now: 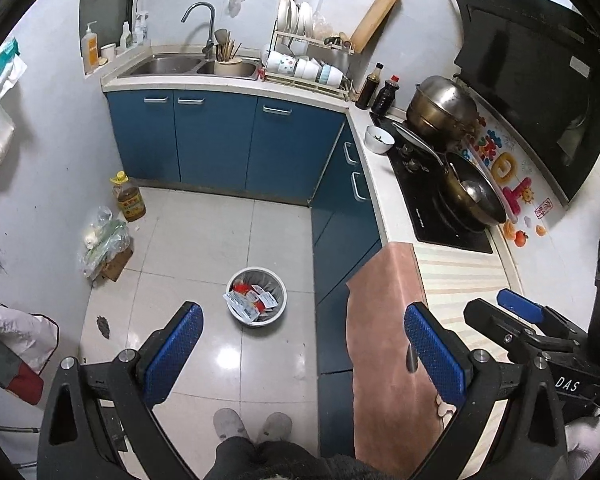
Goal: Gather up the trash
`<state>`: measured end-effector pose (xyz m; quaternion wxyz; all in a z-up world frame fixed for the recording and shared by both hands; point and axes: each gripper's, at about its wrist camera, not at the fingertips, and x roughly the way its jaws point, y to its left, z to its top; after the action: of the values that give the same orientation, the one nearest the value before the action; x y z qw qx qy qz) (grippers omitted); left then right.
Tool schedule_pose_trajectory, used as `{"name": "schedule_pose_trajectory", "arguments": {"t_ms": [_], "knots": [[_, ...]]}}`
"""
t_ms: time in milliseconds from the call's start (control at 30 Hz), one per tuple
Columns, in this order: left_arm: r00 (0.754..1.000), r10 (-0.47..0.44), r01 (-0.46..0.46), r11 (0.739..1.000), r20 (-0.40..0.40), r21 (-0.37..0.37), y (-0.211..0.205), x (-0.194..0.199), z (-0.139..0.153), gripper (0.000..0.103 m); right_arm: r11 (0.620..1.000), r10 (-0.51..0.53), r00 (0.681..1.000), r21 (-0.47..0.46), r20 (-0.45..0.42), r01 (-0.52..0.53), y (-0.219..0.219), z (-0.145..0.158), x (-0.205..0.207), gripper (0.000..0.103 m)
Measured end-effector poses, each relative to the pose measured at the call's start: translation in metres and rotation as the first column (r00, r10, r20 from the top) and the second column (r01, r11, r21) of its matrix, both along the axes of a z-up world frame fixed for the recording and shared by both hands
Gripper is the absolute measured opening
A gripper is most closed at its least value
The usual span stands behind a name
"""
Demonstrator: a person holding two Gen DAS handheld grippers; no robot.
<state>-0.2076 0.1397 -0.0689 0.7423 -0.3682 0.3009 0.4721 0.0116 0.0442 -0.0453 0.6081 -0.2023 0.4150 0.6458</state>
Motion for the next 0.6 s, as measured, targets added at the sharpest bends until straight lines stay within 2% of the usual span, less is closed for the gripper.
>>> {"name": "schedule_pose_trajectory", "arguments": {"t_ms": [600], "knots": [[1.0, 0.003, -0.003, 1.0, -0.015, -0.016, -0.009, -0.022, -0.005, 0.103, 0.999, 0.031, 0.999, -0.025, -0.023, -0.032, 0.0, -0.008, -0.02, 0.103]]}}
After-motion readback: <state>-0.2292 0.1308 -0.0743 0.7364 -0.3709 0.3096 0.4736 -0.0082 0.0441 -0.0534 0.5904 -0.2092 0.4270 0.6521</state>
